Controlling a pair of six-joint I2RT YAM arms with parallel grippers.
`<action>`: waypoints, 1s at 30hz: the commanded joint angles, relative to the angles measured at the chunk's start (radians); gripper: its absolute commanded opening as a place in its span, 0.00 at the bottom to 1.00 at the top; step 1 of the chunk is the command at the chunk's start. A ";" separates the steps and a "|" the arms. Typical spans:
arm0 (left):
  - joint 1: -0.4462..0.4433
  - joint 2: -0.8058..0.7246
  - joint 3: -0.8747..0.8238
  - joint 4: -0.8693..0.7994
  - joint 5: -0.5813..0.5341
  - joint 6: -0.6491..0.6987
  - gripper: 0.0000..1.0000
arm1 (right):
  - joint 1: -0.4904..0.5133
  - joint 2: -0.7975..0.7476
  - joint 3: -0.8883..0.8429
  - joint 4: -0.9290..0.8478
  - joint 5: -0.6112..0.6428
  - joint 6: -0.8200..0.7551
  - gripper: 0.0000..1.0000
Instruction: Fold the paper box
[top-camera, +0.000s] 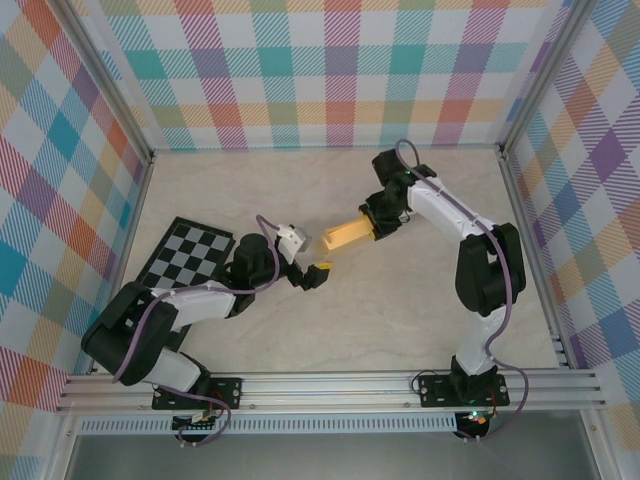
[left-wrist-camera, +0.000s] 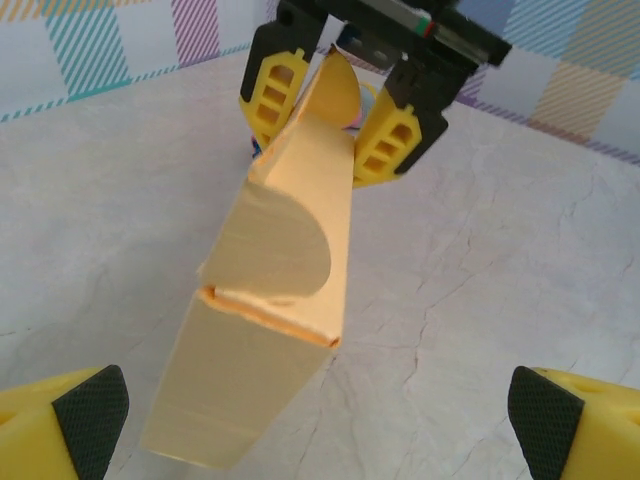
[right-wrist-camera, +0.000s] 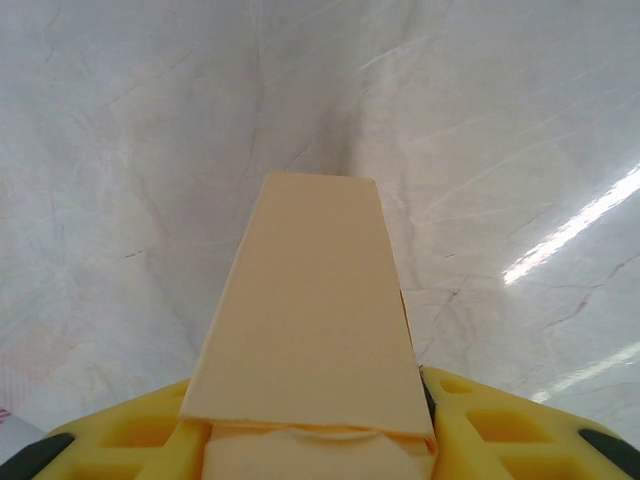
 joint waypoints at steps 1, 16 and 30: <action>-0.002 0.056 0.015 0.095 0.046 0.160 1.00 | -0.020 -0.021 0.036 -0.113 -0.075 -0.137 0.45; -0.119 0.219 0.099 0.316 0.028 0.238 0.84 | -0.083 -0.157 -0.077 -0.145 -0.191 -0.166 0.45; -0.122 0.165 0.087 0.313 0.086 0.247 0.51 | -0.121 -0.225 -0.109 -0.183 -0.209 -0.203 0.45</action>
